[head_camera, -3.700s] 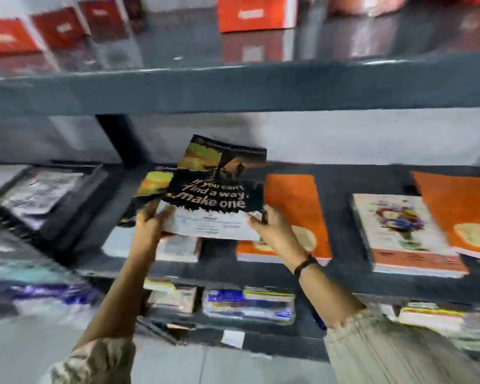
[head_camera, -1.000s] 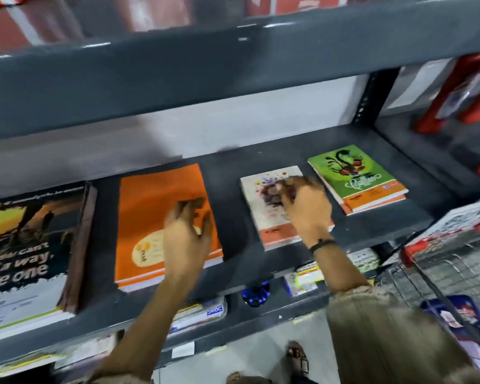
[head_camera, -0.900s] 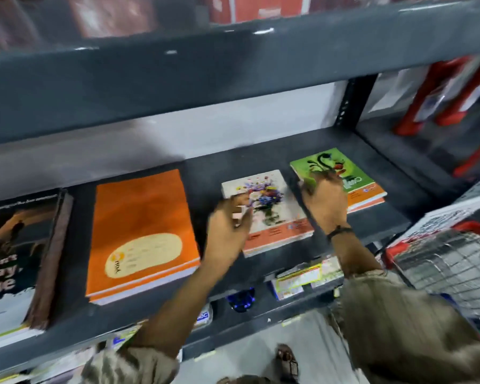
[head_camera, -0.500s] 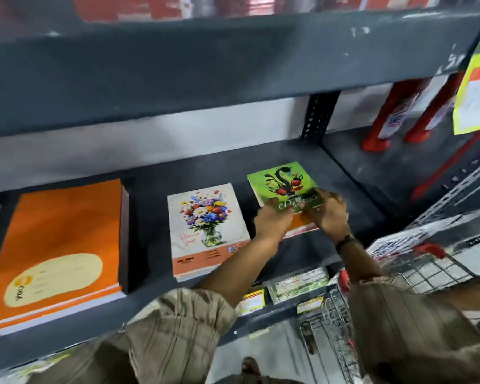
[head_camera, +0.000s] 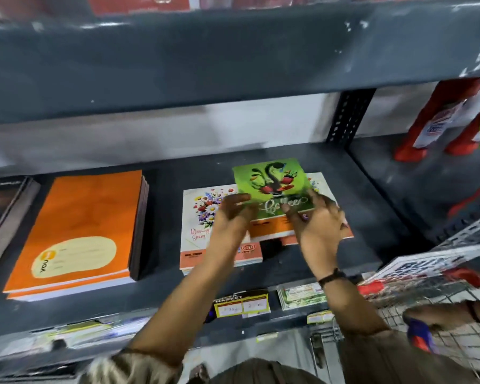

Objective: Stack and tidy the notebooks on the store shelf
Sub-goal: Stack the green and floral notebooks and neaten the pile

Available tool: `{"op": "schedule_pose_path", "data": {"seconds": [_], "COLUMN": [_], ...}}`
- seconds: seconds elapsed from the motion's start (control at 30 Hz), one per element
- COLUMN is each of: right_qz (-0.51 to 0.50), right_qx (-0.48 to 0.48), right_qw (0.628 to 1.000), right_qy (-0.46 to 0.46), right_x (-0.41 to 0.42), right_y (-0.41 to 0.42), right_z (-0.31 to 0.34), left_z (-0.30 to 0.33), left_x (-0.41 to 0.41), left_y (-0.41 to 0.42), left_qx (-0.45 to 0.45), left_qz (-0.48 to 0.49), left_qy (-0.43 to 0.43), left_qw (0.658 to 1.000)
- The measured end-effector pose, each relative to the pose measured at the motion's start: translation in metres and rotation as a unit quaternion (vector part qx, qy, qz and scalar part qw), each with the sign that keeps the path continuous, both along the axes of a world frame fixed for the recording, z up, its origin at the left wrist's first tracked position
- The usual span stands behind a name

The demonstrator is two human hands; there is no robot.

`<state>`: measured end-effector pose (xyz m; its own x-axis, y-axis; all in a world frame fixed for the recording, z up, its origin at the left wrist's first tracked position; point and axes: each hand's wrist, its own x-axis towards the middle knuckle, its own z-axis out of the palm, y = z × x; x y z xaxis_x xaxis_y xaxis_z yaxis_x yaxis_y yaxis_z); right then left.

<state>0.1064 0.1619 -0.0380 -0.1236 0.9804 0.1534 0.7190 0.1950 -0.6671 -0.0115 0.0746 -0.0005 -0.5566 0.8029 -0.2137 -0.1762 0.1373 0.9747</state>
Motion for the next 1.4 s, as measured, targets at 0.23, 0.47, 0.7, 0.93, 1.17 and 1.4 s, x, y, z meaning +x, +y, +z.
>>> {"op": "schedule_pose_path", "data": {"seconds": [0.23, 0.47, 0.7, 0.93, 1.17, 1.4], "right_qz": [0.083, -0.016, -0.05, -0.014, -0.041, -0.018], "right_qx": [0.005, 0.026, -0.084, -0.1, -0.186, -0.182], "right_qw": [0.996, 1.0, 0.995, 0.994, 0.96, 0.888], "right_qy": [-0.045, 0.006, -0.032, -0.03, 0.207, 0.423], "right_x": [-0.044, 0.001, 0.056, 0.066, 0.08, 0.05], "right_y": [-0.057, -0.006, 0.037, 0.052, 0.075, 0.038], "right_z": [-0.028, -0.023, -0.037, -0.045, -0.043, -0.01], "left_z": [-0.018, -0.013, -0.024, -0.025, -0.023, 0.03], "left_x": [-0.044, -0.007, 0.062, 0.08, 0.07, 0.023], "left_y": [-0.051, -0.027, 0.059, 0.093, 0.088, 0.041], "left_qx": [-0.056, 0.001, -0.093, -0.215, -0.102, 0.037], "left_qz": [0.059, 0.065, -0.105, 0.036, 0.063, 0.013], "left_qy": [0.103, 0.29, 0.036, 0.021, -0.113, -0.066], "left_qw": [0.991, 0.955, 0.989, 0.976, 0.986, 0.997]}}
